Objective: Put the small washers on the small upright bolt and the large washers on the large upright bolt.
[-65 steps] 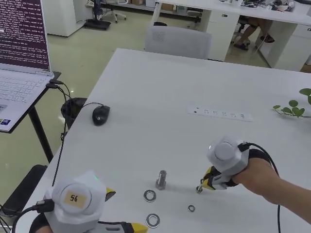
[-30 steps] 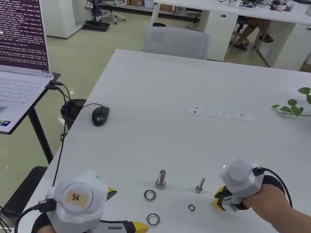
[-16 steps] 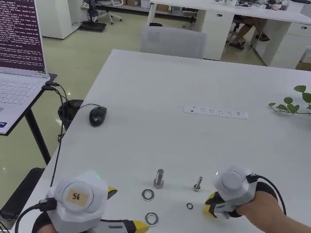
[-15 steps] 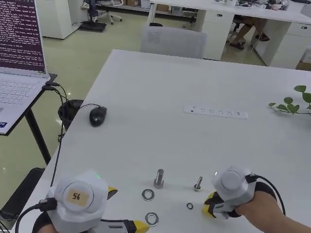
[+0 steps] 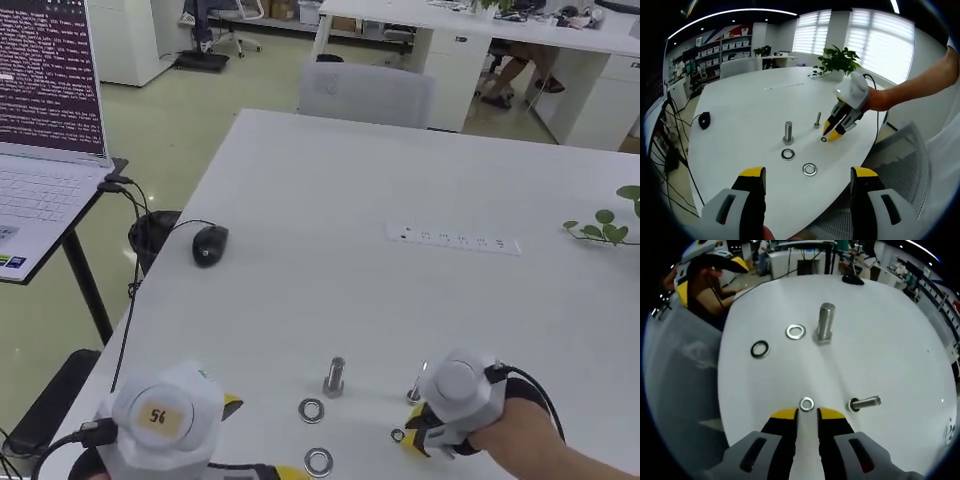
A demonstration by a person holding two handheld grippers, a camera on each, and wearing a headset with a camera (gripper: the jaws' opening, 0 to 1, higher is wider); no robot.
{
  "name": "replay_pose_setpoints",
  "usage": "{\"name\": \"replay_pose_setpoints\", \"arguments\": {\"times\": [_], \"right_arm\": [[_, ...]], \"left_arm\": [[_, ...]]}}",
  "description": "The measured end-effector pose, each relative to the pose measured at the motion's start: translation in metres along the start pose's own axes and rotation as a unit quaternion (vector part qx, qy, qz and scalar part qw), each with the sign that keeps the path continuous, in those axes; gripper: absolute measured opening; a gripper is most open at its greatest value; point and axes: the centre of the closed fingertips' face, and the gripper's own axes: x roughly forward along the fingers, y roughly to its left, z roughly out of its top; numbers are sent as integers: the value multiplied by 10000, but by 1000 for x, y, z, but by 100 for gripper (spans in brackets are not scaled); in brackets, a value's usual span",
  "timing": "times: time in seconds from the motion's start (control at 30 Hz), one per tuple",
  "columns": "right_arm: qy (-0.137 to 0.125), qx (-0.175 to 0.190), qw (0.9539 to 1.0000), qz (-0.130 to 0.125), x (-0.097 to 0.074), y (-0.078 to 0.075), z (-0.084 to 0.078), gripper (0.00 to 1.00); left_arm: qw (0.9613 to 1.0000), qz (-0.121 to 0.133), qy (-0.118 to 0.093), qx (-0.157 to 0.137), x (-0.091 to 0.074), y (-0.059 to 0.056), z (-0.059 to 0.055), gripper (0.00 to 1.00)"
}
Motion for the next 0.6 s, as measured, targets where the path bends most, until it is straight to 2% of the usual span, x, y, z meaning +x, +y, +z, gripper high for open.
{"name": "replay_pose_setpoints", "arguments": {"times": [0.17,0.6], "right_arm": [[158,-196,9996,142,4,4,-3,18],[98,-328,9992,197,5,2,3,18]], "left_arm": [[10000,-39,8,30,2,-2,2,68],[10000,-47,17,19,3,-1,1,68]]}}
